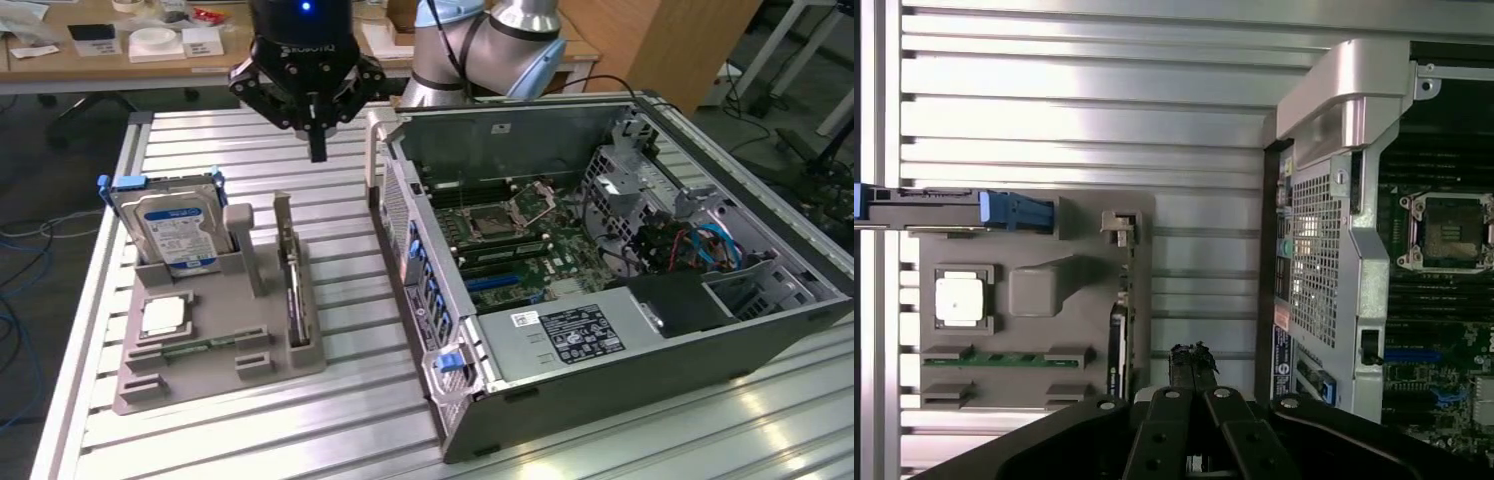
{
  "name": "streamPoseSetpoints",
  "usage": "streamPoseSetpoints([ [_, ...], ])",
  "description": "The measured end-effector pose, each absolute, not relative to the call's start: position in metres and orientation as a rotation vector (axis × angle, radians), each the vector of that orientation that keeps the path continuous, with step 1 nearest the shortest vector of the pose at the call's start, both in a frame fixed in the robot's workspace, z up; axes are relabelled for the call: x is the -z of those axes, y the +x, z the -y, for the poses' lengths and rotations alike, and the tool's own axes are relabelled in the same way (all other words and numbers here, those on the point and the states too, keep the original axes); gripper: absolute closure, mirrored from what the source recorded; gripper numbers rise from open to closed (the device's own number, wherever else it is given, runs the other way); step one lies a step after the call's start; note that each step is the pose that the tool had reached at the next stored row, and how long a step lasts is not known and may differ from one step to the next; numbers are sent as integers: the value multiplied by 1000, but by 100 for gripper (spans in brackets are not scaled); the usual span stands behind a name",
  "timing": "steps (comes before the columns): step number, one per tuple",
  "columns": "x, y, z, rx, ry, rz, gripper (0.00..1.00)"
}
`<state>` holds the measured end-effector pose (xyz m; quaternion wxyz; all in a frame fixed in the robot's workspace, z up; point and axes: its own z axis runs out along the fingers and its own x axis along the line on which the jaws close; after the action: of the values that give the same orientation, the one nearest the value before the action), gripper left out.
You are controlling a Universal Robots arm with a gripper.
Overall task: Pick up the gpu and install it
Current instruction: 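Reach for the gpu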
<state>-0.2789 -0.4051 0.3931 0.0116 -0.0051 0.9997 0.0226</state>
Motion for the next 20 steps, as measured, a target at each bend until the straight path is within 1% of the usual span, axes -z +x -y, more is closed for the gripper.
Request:
streamPoseSetpoints([
  [20,-393,-323,405,-71,-16,-3118,89],
])
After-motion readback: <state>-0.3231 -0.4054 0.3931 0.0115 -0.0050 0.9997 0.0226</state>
